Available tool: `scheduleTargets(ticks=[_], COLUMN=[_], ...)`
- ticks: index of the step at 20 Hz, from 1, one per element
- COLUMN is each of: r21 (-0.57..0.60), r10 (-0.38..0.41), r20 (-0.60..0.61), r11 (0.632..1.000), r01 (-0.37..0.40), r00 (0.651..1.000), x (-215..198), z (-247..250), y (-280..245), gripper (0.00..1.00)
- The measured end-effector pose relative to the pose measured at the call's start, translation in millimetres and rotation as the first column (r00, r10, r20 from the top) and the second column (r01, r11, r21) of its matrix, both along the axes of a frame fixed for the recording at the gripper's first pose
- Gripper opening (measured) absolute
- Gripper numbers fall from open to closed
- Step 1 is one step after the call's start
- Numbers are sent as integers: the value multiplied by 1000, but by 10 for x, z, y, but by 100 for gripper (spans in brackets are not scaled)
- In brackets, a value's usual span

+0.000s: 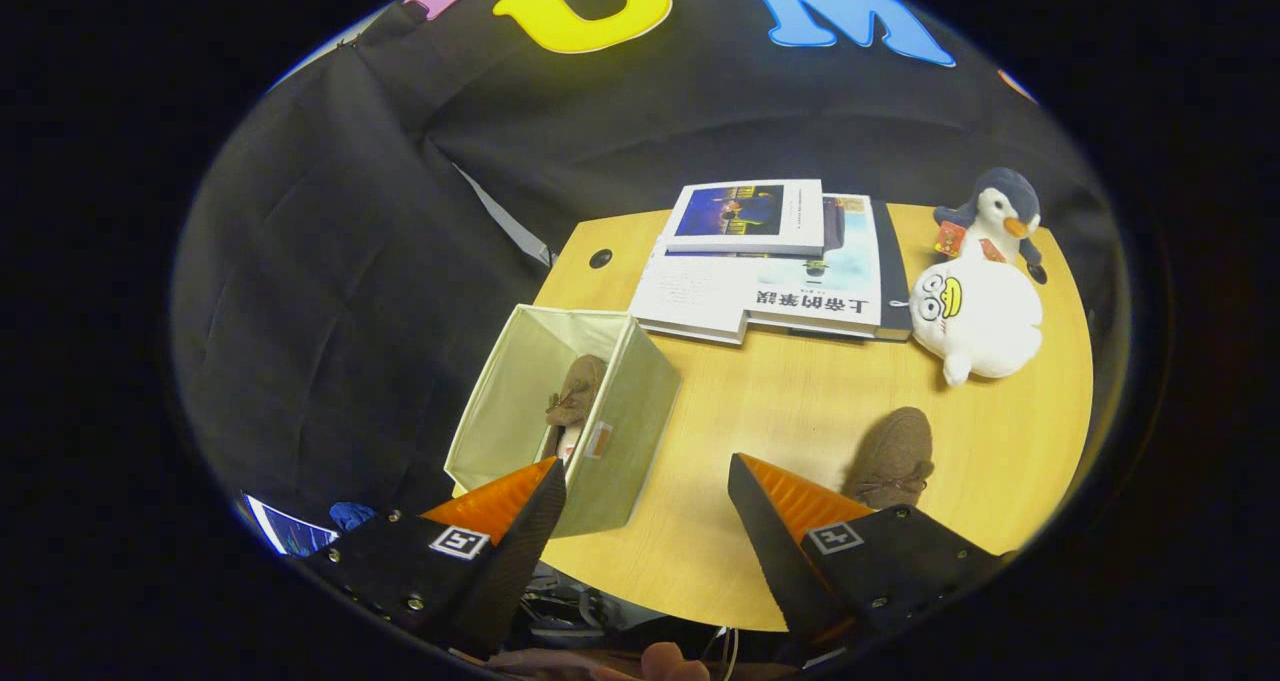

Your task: Open the storage box then place both shoes into the box .Put the left shoe in first, then the right shoe, with the right side of both shoes facing outward in a uniform manner.

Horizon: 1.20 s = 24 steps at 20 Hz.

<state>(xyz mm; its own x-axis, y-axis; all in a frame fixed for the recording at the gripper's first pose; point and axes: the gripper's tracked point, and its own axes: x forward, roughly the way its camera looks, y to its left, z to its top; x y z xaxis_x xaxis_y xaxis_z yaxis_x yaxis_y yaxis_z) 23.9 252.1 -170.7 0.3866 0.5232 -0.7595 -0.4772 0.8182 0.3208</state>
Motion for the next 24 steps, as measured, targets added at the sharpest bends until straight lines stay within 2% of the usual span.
scheduleTargets(ticks=[5,8,14,24], r21=[-56,-59,-134,-313], r10=[-89,-157,-231,-289], r20=[35,10,3,-117], r11=[994,986,964,919], r01=[91,157,229,241], r00=[995,988,973,950], x=[124,150,191,113], z=[-238,-382,-741,-1631], y=[-654,-946,-1549,-2079], gripper=[99,99,100,100])
